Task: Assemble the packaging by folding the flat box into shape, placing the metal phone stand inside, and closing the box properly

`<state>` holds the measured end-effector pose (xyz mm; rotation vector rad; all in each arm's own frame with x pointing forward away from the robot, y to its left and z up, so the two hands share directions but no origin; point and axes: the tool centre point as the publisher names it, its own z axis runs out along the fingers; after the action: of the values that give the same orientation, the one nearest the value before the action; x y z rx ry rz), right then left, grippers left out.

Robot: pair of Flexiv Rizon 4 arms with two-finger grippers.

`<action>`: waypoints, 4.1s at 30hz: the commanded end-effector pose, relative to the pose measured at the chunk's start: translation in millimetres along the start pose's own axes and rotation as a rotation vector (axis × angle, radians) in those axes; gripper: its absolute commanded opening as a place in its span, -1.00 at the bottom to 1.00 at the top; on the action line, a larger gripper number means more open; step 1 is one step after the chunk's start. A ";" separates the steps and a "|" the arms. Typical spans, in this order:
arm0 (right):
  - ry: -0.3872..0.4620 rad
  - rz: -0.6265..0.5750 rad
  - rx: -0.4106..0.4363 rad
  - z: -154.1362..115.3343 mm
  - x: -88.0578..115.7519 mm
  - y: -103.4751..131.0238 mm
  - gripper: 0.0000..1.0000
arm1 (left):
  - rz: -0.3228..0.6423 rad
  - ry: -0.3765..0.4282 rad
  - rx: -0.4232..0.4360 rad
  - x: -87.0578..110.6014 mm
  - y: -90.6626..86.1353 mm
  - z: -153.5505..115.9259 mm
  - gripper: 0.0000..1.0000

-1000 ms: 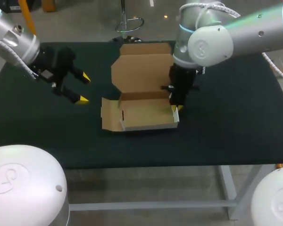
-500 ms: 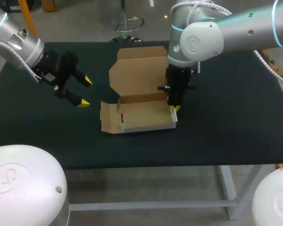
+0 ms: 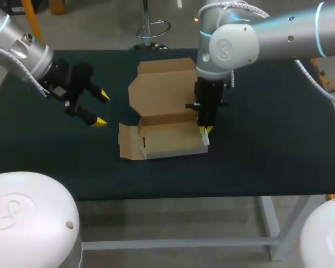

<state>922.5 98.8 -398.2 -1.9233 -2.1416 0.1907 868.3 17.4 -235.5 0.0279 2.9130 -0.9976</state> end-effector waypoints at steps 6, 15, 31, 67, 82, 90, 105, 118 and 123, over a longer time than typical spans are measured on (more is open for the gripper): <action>-0.002 -0.006 0.038 4.6 0.1 6.3 -1.00 | -0.001 0.002 -0.003 -0.3 -0.1 -0.3 1.00; -0.001 -0.026 0.012 9.7 0.4 6.7 -1.00 | -0.001 0.002 -0.003 -0.3 -0.1 -0.3 1.00; -0.009 -0.020 -0.092 12.1 0.2 7.2 -0.88 | -0.001 0.002 -0.003 -0.3 -0.1 -0.3 1.00; -0.050 -0.010 -0.272 27.3 1.9 18.5 -0.91 | -0.001 0.002 -0.003 -0.3 -0.1 -0.3 1.00; -0.147 0.007 -0.238 23.2 2.8 18.7 -1.00 | -0.001 0.002 -0.003 -0.3 -0.1 -0.3 1.00; -0.194 0.053 -0.201 23.6 -0.8 21.2 -1.00 | -0.001 0.002 -0.003 -0.3 -0.1 -0.3 1.00; -0.323 0.144 -0.188 19.6 -6.1 22.1 -1.00 | -0.001 0.002 -0.003 -0.3 -0.1 -0.3 1.00; -0.207 0.089 -0.219 18.8 -8.9 17.3 -1.00 | -0.001 0.002 -0.003 -0.3 -0.1 -0.3 1.00; -0.086 0.019 -0.243 14.9 -9.0 12.2 -1.00 | -0.001 0.002 -0.003 -0.3 -0.1 -0.3 1.00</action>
<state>941.8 105.3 -419.1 -2.1616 -2.3276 0.1882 868.3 17.5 -235.4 0.0275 2.9135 -0.9973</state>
